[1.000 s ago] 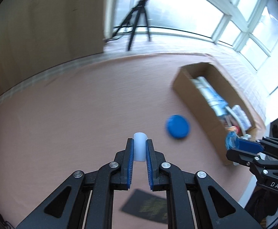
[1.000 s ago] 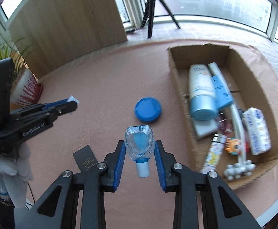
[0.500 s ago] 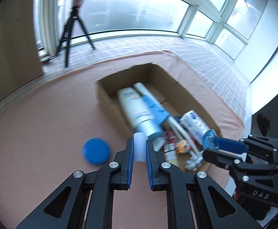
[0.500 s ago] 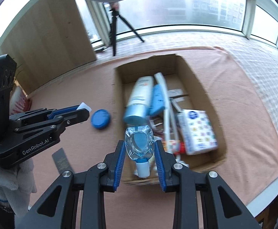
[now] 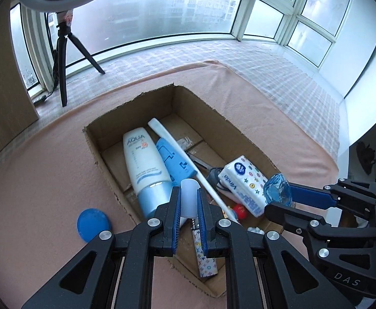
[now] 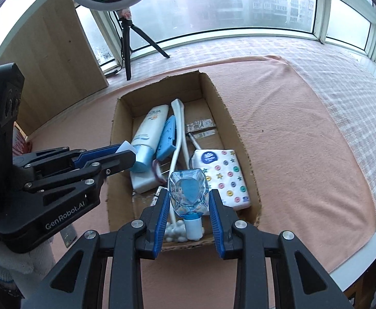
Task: Organize objects
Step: 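Carry the white cylinder and clear bottle to the box and release both, then move both open grippers from the box toward the black card on the carpet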
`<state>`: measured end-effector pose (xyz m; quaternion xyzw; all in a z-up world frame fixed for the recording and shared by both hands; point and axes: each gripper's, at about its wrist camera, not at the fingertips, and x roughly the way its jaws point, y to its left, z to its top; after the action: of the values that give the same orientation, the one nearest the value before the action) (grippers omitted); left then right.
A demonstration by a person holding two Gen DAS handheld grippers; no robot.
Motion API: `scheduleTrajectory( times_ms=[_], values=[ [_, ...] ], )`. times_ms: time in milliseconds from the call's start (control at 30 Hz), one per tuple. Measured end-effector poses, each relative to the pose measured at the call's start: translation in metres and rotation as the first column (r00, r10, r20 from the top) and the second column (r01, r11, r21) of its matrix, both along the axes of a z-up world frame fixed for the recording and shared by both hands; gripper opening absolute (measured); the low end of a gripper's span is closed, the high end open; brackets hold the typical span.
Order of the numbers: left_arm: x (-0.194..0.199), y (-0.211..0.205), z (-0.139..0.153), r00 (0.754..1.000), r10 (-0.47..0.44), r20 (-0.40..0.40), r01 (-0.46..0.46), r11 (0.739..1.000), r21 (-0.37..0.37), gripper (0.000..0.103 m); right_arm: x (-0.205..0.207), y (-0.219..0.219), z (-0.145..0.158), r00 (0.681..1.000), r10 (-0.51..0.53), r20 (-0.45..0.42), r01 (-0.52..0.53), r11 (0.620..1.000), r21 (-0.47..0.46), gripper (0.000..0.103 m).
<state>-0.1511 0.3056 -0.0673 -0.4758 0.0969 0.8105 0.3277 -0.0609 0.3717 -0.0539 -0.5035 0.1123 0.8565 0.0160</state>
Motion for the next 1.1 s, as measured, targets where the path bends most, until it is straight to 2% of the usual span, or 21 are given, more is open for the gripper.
scheduleTrajectory(
  times_ms=[233, 333, 400, 467, 800, 967, 1100],
  values=[
    [-0.001, 0.004, 0.0, 1.0, 0.003, -0.006, -0.003, 1.0, -0.014, 0.013, -0.001, 0.004, -0.001, 1.0, 0.007, 0.0, -0.007, 1.0, -0.003, 0.028],
    [-0.003, 0.001, 0.001, 1.0, 0.014, -0.002, -0.014, 1.0, -0.005, 0.023, -0.002, 0.005, -0.002, 1.0, 0.006, -0.004, -0.006, 1.0, -0.01, 0.028],
    [-0.005, -0.001, 0.002, 1.0, 0.026, 0.007, -0.026, 1.0, 0.0, 0.045, -0.003, 0.007, -0.002, 1.0, -0.003, -0.004, 0.003, 1.0, -0.016, 0.029],
    [-0.006, -0.005, 0.005, 0.999, 0.037, -0.003, -0.037, 0.999, 0.006, 0.054, -0.003, 0.009, -0.002, 1.0, -0.005, -0.002, 0.005, 1.0, -0.03, 0.034],
    [-0.009, -0.041, 0.017, 0.995, 0.099, -0.01, -0.098, 0.995, 0.03, 0.054, -0.002, 0.001, 0.006, 1.0, -0.007, -0.02, 0.006, 0.998, -0.059, 0.035],
    [-0.008, -0.08, 0.017, 0.985, 0.174, 0.006, -0.174, 0.984, 0.025, 0.054, -0.002, -0.016, 0.012, 0.999, 0.037, -0.036, -0.04, 0.996, -0.083, 0.035],
    [-0.007, -0.122, 0.018, 0.965, 0.26, 0.024, -0.26, 0.965, 0.034, 0.054, -0.004, -0.036, 0.015, 0.994, 0.097, -0.041, -0.101, 0.991, -0.093, 0.035]
  ],
)
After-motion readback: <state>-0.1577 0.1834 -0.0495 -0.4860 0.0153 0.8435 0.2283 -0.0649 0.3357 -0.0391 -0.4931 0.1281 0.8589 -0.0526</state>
